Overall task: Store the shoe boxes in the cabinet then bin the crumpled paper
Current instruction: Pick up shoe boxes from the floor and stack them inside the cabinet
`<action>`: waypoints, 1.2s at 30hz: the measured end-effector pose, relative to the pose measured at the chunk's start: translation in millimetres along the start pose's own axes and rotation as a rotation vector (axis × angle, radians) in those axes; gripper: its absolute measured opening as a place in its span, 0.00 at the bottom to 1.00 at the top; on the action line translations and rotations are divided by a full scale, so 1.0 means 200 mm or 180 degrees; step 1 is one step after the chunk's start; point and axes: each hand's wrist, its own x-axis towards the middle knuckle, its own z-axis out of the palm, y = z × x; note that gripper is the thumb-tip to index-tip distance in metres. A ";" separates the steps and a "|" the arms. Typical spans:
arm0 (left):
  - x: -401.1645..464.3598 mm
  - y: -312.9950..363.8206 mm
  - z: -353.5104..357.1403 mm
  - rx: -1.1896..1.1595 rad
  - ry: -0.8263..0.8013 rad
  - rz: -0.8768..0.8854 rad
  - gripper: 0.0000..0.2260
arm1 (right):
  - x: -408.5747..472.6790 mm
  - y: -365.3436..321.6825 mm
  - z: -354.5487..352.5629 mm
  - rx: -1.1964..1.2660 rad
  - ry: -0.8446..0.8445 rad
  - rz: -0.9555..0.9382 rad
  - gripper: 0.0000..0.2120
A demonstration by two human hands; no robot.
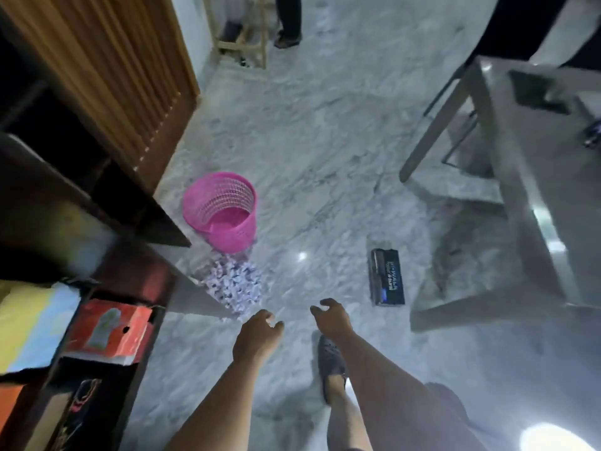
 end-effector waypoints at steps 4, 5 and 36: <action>0.30 0.35 0.29 0.0334 -0.0184 0.0174 0.18 | 0.24 0.18 -0.44 0.0430 0.0401 0.0198 0.24; 0.41 0.42 0.39 0.0407 -0.0255 0.0213 0.18 | 0.33 0.25 -0.52 0.0470 0.0483 0.0277 0.23; 2.09 0.81 2.17 -0.1564 -0.1375 -0.0418 0.23 | 2.27 1.49 -0.70 0.1297 0.0763 0.0114 0.25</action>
